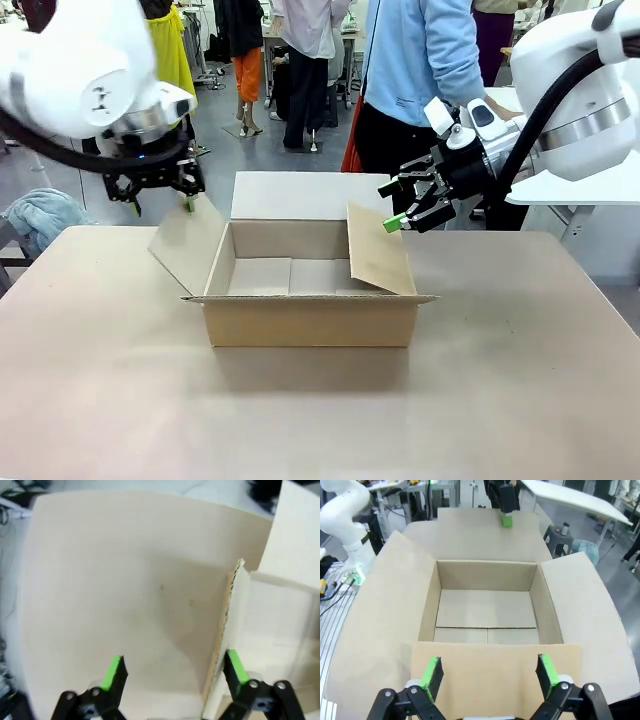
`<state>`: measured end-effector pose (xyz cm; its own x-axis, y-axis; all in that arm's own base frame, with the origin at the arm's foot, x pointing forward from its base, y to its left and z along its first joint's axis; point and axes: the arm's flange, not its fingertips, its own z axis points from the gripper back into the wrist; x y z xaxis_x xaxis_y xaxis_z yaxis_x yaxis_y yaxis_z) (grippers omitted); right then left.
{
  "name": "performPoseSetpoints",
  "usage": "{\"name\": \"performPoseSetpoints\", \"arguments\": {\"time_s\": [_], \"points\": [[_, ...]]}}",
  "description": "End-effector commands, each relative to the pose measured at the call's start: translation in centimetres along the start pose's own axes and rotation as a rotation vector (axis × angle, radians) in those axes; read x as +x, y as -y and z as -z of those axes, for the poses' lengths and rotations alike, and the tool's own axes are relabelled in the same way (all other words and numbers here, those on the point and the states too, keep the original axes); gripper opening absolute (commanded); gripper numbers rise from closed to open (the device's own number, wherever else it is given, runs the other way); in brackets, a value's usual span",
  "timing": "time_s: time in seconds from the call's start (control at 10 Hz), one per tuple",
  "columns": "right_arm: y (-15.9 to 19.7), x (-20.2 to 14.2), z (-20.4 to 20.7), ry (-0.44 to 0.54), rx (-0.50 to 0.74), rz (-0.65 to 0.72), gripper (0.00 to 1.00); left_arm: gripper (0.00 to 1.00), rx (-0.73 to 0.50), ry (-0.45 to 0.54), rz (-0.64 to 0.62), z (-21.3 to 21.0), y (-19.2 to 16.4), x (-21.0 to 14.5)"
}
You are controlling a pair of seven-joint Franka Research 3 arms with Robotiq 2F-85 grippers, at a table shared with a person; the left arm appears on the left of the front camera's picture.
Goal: Pack the gift set into the box.
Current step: Place both hands on the side flaps of the Package Box and spread them outward.
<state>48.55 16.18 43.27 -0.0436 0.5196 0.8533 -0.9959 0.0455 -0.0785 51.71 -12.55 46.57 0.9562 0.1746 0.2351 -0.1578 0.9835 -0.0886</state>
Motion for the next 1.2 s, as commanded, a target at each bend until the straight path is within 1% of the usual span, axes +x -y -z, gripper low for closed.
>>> {"name": "performPoseSetpoints", "arguments": {"time_s": [0.0, 0.1, 0.2, 0.3, 0.4, 0.6, 0.7, 0.8, 0.9, 1.0, 1.1], "points": [[-0.1, 0.4, -0.1, -0.018, -0.004, 0.014, 1.00, 1.00, -0.211, -0.173, 0.042, 1.9, -4.3, -0.1], [-0.1, 0.4, -0.1, -0.018, -0.004, 0.014, 1.00, 1.00, -0.351, -0.231, 0.086, 3.2, -5.8, 0.2], [-0.1, 0.4, -0.1, -0.018, -0.004, 0.014, 1.00, 1.00, -0.494, -0.311, 0.133, 4.9, -7.2, 0.4], [-0.1, 0.4, -0.1, -0.018, -0.004, 0.014, 1.00, 1.00, -0.621, -0.373, 0.154, 6.9, -8.6, 0.4], [-0.1, 0.4, -0.1, -0.018, -0.004, 0.014, 1.00, 1.00, -0.373, -0.164, 0.072, 3.9, -5.3, -0.1], [-0.1, 0.4, -0.1, -0.018, -0.004, 0.014, 1.00, 1.00, -0.373, -0.164, 0.072, 3.9, -5.3, -0.1], [0.0, 0.0, 0.0, 0.000, 0.000, 0.000, 1.00, 1.00, -0.373, -0.164, 0.072, 3.9, -5.3, -0.1], [0.5, 3.7, 1.0, -0.168, 0.021, 0.210, 1.00, 1.00, -0.373, -0.164, 0.072, 3.9, -5.3, -0.1], [0.6, 7.2, 1.2, -0.294, -0.010, 0.442, 1.00, 1.00, -0.373, -0.164, 0.072, 3.9, -5.3, -0.1], [0.6, 10.4, 1.7, -0.405, -0.041, 0.562, 1.00, 1.00, -0.373, -0.164, 0.072, 3.9, -5.3, -0.1], [0.2, 13.3, 2.7, -0.544, -0.116, 0.687, 1.00, 1.00, -0.373, -0.164, 0.072, 3.9, -5.3, -0.1]]}}
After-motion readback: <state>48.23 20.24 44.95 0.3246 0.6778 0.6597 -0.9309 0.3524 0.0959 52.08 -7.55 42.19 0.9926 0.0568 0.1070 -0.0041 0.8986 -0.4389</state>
